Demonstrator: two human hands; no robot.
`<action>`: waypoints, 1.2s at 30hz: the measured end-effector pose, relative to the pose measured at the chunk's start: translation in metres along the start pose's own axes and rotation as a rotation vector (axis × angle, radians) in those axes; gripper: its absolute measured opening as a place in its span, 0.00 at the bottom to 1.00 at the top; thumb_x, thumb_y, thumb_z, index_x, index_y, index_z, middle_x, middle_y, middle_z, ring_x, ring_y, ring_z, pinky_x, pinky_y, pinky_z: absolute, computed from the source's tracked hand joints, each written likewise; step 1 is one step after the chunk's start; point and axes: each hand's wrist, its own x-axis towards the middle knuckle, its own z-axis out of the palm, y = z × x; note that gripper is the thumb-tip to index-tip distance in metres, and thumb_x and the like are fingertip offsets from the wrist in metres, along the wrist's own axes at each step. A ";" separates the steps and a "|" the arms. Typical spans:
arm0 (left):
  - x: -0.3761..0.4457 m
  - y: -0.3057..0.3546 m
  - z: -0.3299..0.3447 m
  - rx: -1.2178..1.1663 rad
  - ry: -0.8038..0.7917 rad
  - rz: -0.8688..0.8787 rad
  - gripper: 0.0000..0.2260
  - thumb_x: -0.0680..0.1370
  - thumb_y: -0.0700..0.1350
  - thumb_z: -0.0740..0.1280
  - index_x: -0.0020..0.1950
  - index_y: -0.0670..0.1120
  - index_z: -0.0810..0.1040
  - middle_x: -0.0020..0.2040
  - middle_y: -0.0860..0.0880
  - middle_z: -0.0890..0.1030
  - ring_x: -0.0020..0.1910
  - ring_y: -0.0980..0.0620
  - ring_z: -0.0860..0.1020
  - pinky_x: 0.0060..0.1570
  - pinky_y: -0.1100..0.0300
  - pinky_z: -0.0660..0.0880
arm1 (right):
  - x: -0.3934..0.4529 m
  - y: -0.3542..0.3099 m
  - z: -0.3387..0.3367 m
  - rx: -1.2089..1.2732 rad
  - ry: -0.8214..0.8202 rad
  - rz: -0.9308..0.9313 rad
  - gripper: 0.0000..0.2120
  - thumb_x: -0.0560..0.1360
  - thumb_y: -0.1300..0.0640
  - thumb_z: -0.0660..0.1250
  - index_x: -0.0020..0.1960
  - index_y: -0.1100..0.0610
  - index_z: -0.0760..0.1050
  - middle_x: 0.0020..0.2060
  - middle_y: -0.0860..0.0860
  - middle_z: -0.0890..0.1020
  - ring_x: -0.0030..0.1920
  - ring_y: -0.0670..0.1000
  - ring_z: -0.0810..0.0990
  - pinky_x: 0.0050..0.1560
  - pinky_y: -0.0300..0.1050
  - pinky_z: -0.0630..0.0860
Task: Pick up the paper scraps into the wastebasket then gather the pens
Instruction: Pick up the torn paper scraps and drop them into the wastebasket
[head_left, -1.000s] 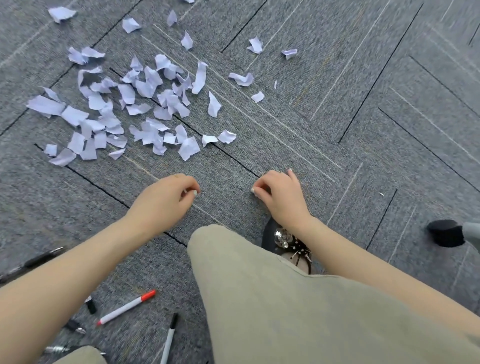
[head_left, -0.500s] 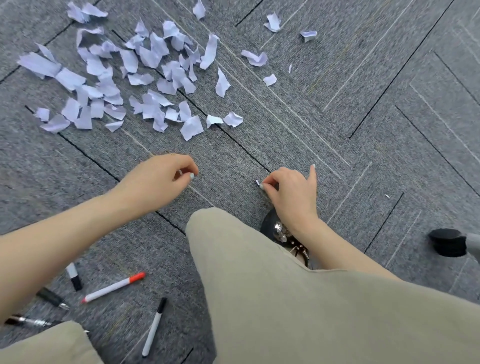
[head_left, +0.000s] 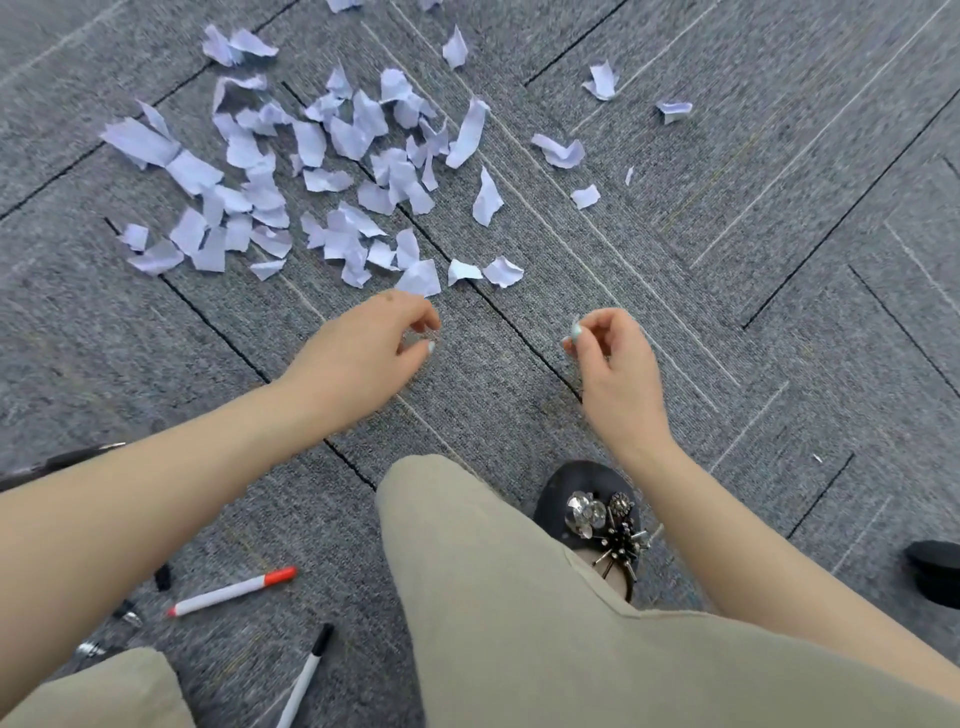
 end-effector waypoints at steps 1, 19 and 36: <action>0.005 0.003 0.000 -0.011 0.058 -0.024 0.09 0.78 0.46 0.62 0.58 0.51 0.73 0.53 0.52 0.73 0.43 0.50 0.77 0.45 0.54 0.74 | 0.008 -0.007 0.001 0.015 -0.001 -0.007 0.03 0.78 0.57 0.60 0.48 0.53 0.72 0.39 0.44 0.78 0.41 0.47 0.77 0.46 0.43 0.75; 0.053 0.019 0.007 -0.182 0.288 -0.280 0.05 0.79 0.44 0.61 0.45 0.45 0.74 0.38 0.52 0.75 0.35 0.51 0.72 0.35 0.56 0.69 | 0.082 -0.024 0.030 -0.479 -0.071 -0.362 0.04 0.75 0.51 0.66 0.46 0.50 0.77 0.40 0.43 0.76 0.44 0.48 0.76 0.54 0.49 0.66; 0.074 0.030 0.014 -0.084 0.211 -0.187 0.08 0.77 0.36 0.62 0.55 0.42 0.70 0.56 0.45 0.67 0.40 0.44 0.74 0.43 0.51 0.74 | 0.143 -0.014 -0.016 -0.409 0.074 -0.281 0.03 0.74 0.58 0.65 0.46 0.57 0.77 0.51 0.54 0.76 0.53 0.55 0.73 0.57 0.52 0.70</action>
